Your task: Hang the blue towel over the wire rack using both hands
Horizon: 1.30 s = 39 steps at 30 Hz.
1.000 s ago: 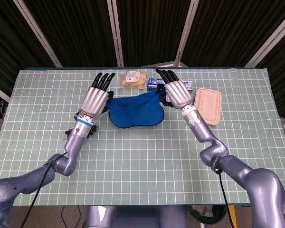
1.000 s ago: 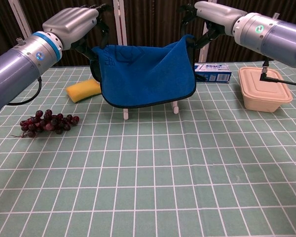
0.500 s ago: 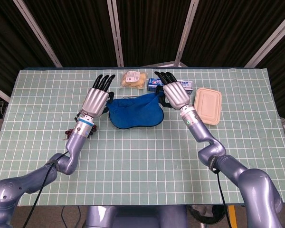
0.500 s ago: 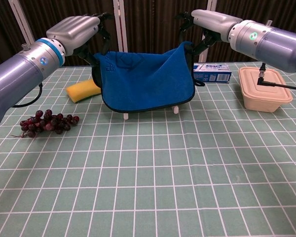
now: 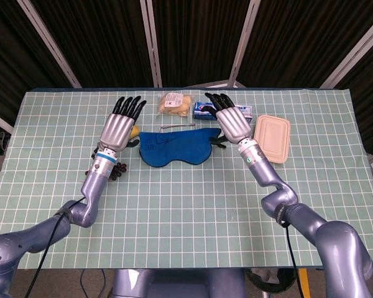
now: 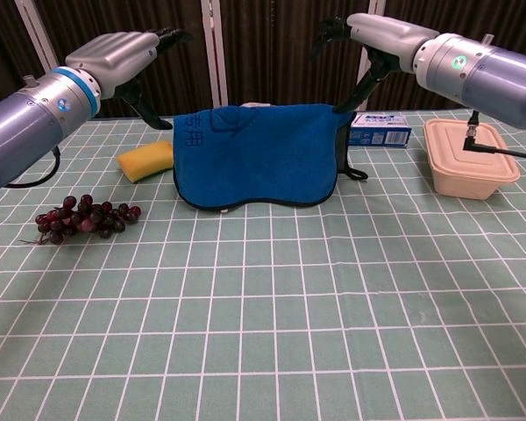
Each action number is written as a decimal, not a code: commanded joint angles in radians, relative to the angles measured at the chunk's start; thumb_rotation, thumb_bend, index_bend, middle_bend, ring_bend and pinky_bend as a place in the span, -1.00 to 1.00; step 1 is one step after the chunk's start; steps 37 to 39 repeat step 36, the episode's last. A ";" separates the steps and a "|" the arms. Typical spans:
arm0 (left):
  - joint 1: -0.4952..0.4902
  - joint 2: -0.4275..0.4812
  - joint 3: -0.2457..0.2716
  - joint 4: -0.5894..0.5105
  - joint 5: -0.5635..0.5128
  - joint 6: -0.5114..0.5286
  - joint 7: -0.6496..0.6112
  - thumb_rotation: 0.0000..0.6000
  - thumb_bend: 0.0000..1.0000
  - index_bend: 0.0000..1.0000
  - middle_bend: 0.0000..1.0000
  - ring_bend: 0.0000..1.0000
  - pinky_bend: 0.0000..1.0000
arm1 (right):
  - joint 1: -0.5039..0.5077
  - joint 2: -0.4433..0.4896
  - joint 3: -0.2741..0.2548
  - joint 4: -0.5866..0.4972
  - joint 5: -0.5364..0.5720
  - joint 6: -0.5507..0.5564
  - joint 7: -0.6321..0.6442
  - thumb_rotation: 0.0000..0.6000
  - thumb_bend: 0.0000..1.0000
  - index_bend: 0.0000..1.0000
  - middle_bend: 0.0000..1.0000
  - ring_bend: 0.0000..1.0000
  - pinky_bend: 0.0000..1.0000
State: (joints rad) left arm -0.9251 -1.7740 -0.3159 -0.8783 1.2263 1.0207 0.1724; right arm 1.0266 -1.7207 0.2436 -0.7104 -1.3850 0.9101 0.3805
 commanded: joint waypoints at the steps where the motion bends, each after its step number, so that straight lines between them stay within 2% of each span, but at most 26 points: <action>1: 0.036 0.054 -0.002 -0.060 -0.045 -0.021 0.041 1.00 -1.00 -1.00 -1.00 -1.00 -1.00 | -0.032 0.046 0.000 -0.068 -0.002 0.042 -0.028 1.00 -1.00 -0.57 -1.00 -1.00 -1.00; 8: 0.136 0.201 0.028 -0.253 -0.084 0.004 0.087 1.00 -1.00 -1.00 -1.00 -1.00 -1.00 | -0.133 0.178 -0.029 -0.291 -0.018 0.144 -0.119 1.00 -1.00 -0.50 -1.00 -1.00 -1.00; 13: 0.259 0.325 0.077 -0.399 -0.026 0.128 0.022 1.00 -1.00 -1.00 -1.00 -1.00 -1.00 | -0.255 0.304 -0.079 -0.480 -0.067 0.286 -0.169 1.00 -1.00 -0.53 -1.00 -1.00 -1.00; 21: 0.441 0.521 0.172 -0.692 0.038 0.293 0.038 1.00 -1.00 -1.00 -1.00 -1.00 -1.00 | -0.461 0.423 -0.141 -0.682 -0.112 0.523 -0.205 1.00 -1.00 -0.55 -1.00 -1.00 -1.00; 22: 0.477 0.547 0.197 -0.738 0.054 0.330 0.053 1.00 -1.00 -1.00 -1.00 -1.00 -1.00 | -0.502 0.440 -0.158 -0.708 -0.114 0.562 -0.224 1.00 -1.00 -0.58 -1.00 -1.00 -1.00; 26: 0.558 0.601 0.254 -0.839 0.085 0.404 0.092 1.00 -1.00 -1.00 -1.00 -1.00 -1.00 | -0.591 0.506 -0.208 -0.802 -0.108 0.601 -0.334 1.00 -1.00 -0.81 -1.00 -1.00 -1.00; 31: 0.638 0.613 0.301 -0.866 0.144 0.488 0.079 1.00 -1.00 -1.00 -1.00 -1.00 -1.00 | -0.673 0.556 -0.237 -0.900 -0.090 0.644 -0.422 1.00 -1.00 -0.93 -1.00 -1.00 -1.00; 39: 0.675 0.602 0.314 -0.825 0.183 0.517 0.039 1.00 -1.00 -1.00 -1.00 -1.00 -1.00 | -0.712 0.553 -0.237 -0.902 -0.096 0.659 -0.434 1.00 -1.00 -0.91 -1.00 -1.00 -1.00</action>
